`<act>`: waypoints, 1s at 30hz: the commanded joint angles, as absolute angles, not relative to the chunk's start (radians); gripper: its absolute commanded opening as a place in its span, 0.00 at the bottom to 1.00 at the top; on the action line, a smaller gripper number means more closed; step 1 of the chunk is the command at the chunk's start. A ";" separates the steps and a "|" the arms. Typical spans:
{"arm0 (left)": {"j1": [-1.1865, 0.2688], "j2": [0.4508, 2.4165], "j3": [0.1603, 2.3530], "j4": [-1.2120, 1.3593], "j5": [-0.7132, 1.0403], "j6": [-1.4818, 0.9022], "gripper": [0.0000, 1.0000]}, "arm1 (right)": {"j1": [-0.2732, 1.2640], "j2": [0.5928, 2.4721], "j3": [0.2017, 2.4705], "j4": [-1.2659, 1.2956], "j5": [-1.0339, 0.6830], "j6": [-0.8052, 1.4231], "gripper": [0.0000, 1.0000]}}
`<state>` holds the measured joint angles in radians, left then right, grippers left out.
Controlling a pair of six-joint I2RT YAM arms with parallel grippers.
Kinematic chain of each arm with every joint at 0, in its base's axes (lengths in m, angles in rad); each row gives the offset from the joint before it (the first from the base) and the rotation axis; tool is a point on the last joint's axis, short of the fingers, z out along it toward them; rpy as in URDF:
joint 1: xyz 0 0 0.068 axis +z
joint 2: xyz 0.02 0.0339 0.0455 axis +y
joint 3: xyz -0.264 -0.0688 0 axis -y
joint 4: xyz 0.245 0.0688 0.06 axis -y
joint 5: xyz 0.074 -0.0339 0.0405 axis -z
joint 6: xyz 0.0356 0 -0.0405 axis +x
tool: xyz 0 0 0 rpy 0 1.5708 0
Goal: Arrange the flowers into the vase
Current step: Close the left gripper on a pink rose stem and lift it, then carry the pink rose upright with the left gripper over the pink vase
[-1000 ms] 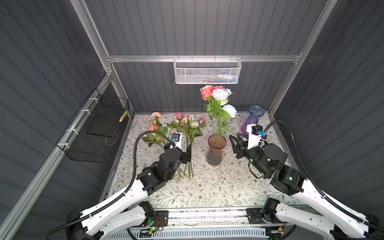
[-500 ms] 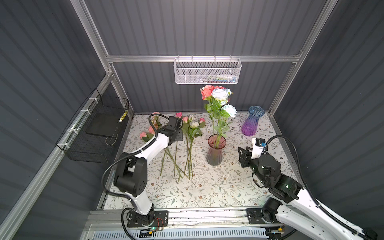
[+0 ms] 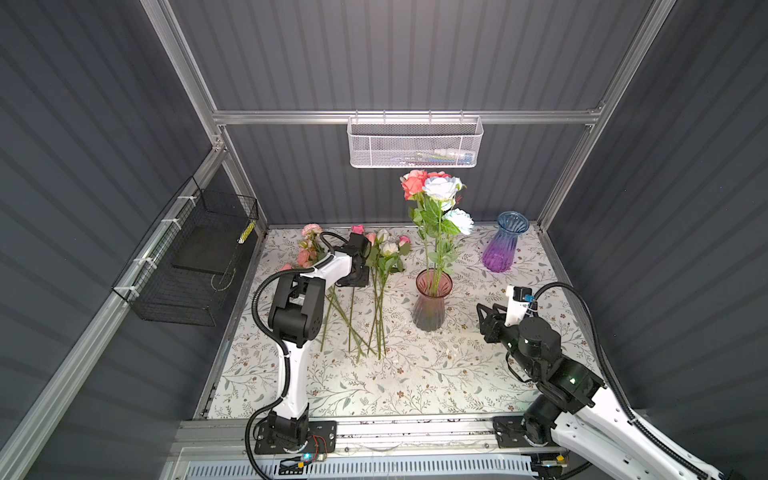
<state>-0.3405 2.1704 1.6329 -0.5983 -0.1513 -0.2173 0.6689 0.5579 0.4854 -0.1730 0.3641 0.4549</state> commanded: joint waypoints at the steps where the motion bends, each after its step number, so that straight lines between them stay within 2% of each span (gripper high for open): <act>1: -0.333 2.194 1.657 -0.638 -0.118 -0.205 0.26 | 0.663 0.547 0.482 -0.152 0.355 0.467 0.52; 10: -0.328 2.152 1.659 -0.557 -0.025 -0.246 0.10 | 0.657 0.570 0.489 -0.140 0.335 0.474 0.52; 17: -0.328 2.057 1.622 -0.468 -0.028 -0.282 0.00 | 0.657 0.566 0.504 -0.152 0.322 0.483 0.52; 30: -0.328 1.684 1.210 0.068 0.104 -0.237 0.00 | 0.658 0.599 0.546 -0.150 0.290 0.489 0.51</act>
